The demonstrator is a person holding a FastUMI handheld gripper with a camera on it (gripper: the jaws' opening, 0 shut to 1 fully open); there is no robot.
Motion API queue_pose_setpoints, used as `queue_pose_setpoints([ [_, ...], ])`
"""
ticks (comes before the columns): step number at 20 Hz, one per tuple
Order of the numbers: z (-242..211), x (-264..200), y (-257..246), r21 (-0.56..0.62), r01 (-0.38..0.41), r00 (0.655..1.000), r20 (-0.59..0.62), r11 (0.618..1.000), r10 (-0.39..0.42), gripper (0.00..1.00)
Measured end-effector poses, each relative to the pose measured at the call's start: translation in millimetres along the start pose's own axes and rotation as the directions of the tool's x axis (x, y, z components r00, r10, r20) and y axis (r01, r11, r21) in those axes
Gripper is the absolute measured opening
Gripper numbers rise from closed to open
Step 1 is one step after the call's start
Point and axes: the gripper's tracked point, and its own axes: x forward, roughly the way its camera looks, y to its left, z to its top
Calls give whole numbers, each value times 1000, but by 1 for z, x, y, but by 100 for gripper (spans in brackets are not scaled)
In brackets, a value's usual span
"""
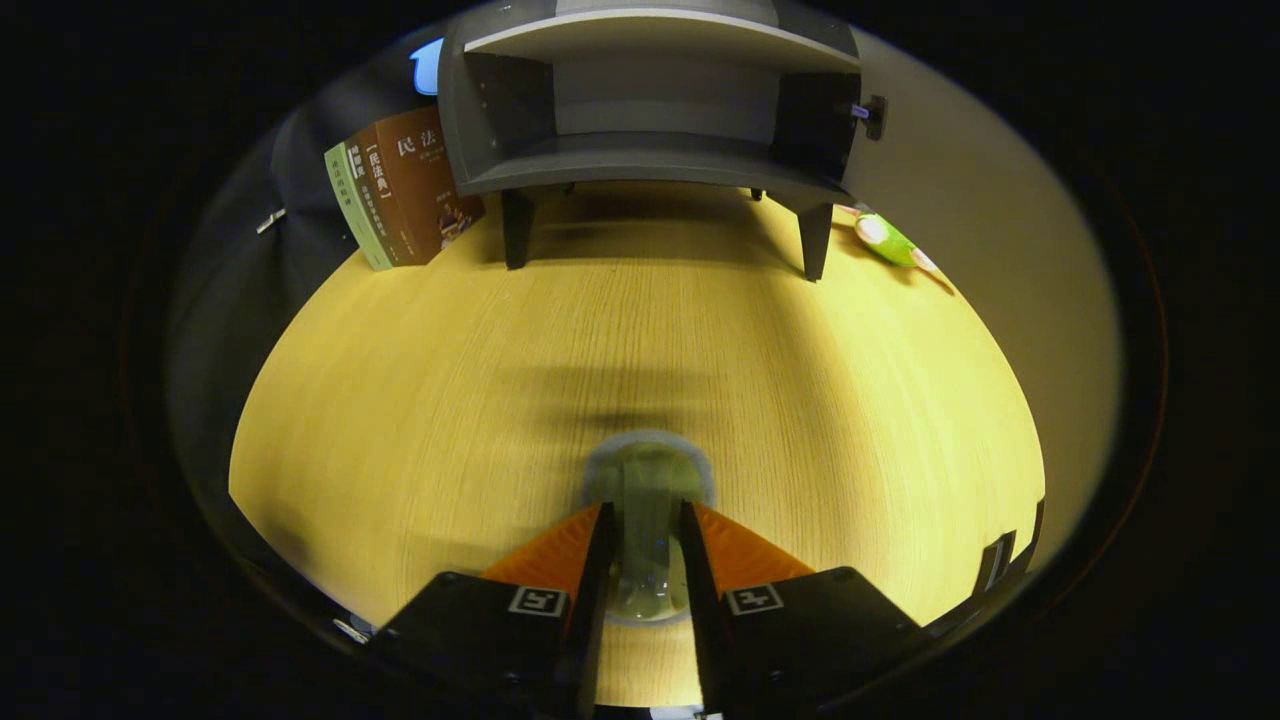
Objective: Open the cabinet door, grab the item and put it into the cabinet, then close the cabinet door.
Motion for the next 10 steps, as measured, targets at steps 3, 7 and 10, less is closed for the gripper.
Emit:
queue_pose_setpoints([
  [3, 0, 0, 2, -31, -4, 1000, -10, 1000, 4, 22],
  [7, 8, -14, -1, -7, -3, 1000, -5, 1000, 3, 14],
  [10, 32, -37, -6, 35, -5, 999, 44, 999, 4, 14],
])
